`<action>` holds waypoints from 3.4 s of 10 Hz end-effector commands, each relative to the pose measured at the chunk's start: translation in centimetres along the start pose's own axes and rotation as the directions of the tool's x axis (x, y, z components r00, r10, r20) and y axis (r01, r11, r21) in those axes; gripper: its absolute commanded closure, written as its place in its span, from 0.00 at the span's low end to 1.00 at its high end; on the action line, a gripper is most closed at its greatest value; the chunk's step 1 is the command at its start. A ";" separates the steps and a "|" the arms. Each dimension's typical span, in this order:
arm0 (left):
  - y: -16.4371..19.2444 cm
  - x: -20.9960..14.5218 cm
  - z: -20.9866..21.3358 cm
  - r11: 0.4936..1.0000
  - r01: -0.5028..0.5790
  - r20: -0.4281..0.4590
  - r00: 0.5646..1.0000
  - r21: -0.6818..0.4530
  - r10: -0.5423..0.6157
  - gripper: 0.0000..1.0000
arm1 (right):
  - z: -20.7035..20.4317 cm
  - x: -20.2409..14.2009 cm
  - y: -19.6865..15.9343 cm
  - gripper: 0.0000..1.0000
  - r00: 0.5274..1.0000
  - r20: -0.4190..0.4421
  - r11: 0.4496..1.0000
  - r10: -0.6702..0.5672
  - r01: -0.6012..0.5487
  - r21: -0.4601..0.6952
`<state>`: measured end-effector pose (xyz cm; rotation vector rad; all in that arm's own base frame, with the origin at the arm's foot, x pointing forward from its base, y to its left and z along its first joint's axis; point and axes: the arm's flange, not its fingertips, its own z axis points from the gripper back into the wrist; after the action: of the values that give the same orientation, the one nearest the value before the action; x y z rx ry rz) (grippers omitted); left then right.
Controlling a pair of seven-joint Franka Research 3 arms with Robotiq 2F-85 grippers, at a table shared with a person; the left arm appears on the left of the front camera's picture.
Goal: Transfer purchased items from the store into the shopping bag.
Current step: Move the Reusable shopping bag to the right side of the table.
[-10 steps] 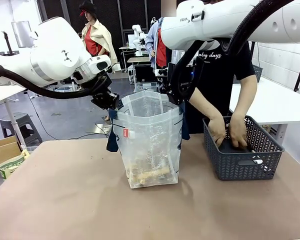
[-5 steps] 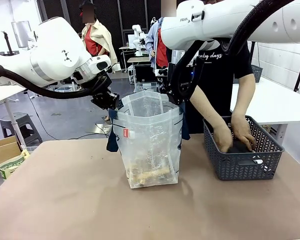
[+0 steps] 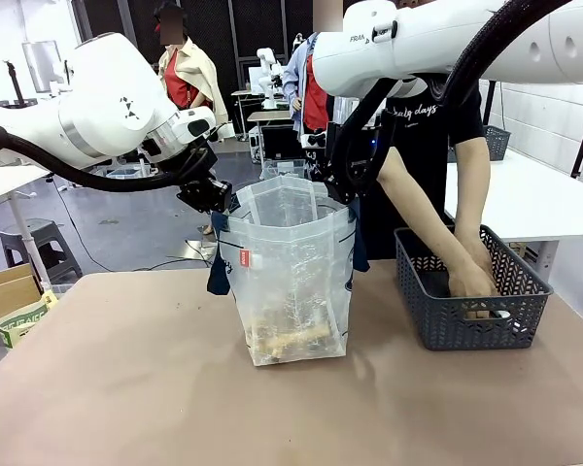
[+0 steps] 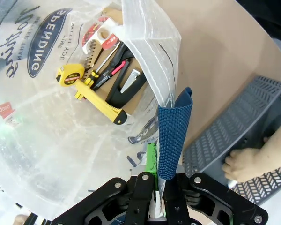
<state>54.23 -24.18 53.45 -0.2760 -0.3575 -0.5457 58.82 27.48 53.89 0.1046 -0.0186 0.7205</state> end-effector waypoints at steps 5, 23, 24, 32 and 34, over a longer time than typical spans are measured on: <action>0.1 0.0 0.0 1.000 0.000 0.002 1.000 0.001 0.000 1.00 | 0.1 0.0 -0.1 1.00 1.000 0.003 1.000 -0.003 0.003 -0.002; 0.1 0.0 0.0 1.000 0.000 0.002 1.000 0.001 0.000 1.00 | 0.1 0.0 -0.1 1.00 1.000 0.003 1.000 -0.003 0.003 -0.002; 0.1 0.0 0.0 1.000 0.000 0.002 1.000 0.001 0.000 1.00 | 0.1 0.0 -0.1 1.00 1.000 0.003 1.000 -0.003 0.003 -0.002; 0.1 0.0 0.0 1.000 0.000 0.002 1.000 0.001 0.000 1.00 | 0.1 0.0 -0.1 1.00 1.000 0.003 1.000 -0.003 0.003 -0.002; 0.1 0.0 0.0 1.000 0.000 0.002 1.000 0.001 0.000 1.00 | 0.1 0.0 -0.1 1.00 1.000 0.003 1.000 -0.003 0.003 -0.002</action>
<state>54.23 -24.18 53.45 -0.2760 -0.3575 -0.5457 58.82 27.48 53.89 0.1046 -0.0186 0.7205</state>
